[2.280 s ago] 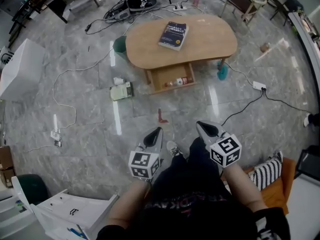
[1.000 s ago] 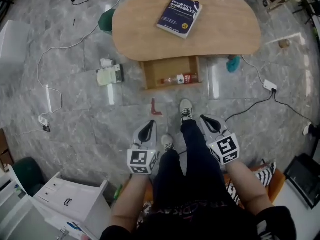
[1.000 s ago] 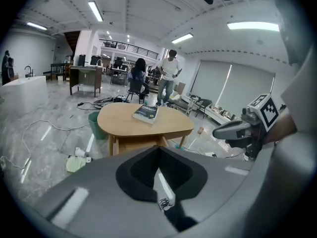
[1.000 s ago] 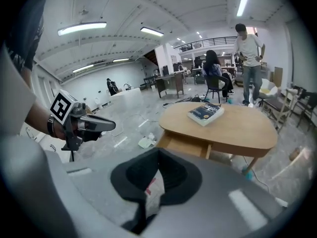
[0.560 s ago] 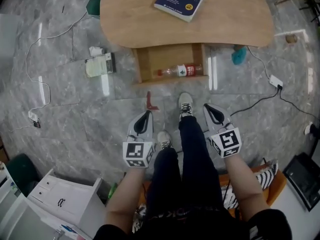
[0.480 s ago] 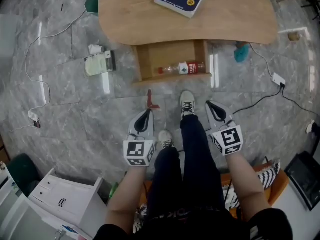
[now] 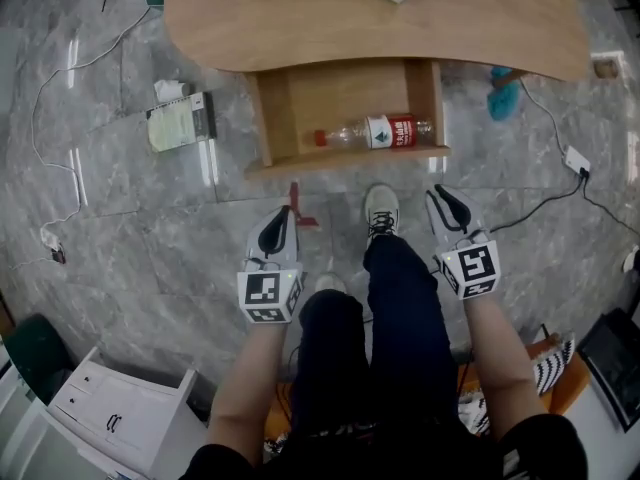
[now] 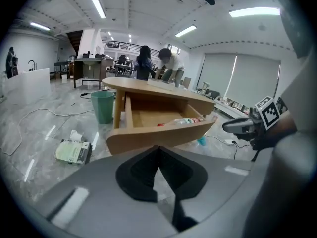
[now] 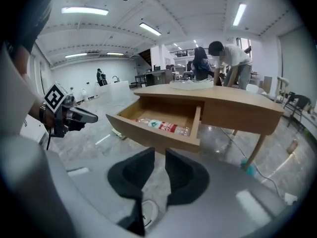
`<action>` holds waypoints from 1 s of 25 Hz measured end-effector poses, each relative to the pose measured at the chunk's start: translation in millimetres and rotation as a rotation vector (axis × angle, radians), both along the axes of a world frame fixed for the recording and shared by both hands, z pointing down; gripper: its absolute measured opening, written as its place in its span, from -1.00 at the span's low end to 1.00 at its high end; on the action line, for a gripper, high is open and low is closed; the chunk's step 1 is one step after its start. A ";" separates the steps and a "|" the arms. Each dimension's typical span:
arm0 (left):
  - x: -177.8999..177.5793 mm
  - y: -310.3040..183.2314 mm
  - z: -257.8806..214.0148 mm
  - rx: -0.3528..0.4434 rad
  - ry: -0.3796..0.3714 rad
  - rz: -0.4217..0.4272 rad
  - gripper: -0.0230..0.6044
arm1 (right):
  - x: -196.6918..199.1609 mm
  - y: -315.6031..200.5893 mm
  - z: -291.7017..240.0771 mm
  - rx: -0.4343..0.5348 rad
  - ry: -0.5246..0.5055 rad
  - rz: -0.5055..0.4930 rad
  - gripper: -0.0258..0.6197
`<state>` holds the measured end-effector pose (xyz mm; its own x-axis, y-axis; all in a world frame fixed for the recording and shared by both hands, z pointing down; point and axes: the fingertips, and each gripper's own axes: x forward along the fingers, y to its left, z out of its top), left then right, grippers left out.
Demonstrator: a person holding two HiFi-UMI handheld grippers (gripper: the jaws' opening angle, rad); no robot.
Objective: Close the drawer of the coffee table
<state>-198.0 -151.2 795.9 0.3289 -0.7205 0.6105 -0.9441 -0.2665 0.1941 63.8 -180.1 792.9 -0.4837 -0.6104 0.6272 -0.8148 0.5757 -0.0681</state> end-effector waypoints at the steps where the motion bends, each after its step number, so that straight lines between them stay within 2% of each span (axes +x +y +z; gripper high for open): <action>1: -3.9 -0.5 13.9 0.001 -0.004 -0.009 -0.93 | 5.5 -3.9 12.8 0.005 0.006 0.009 -0.75; 8: -47.4 -11.2 86.7 0.066 -0.063 -0.089 -0.92 | 35.8 -31.0 84.9 0.031 0.005 0.039 -0.47; 10: -61.2 -18.5 99.0 0.105 -0.077 -0.123 -0.48 | 37.4 -39.4 96.6 0.046 -0.033 0.035 -0.34; 11: -65.6 -23.4 102.7 0.133 -0.079 -0.132 -0.41 | 38.4 -43.2 100.5 0.057 -0.051 0.032 -0.32; 12: -67.7 -28.9 104.8 0.163 -0.077 -0.130 -0.41 | 38.8 -46.7 103.3 0.070 -0.064 0.025 -0.28; 18: -61.0 -57.5 102.6 0.362 -0.123 -0.014 -0.02 | 18.9 -69.7 99.4 0.180 -0.090 -0.102 -0.20; 20: -61.0 -61.1 104.4 0.384 -0.136 -0.003 -0.01 | 17.2 -71.8 100.2 0.208 -0.077 -0.125 -0.18; 25: -61.7 -66.2 94.2 0.402 -0.109 -0.007 -0.01 | 14.2 -76.7 96.4 0.240 -0.062 -0.134 -0.18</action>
<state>-259.7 -217.4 890.1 0.2723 -0.9107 0.3107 -0.9554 -0.2942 -0.0252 78.0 -256.8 889.3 -0.6032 -0.6658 0.4392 -0.7289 0.6837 0.0354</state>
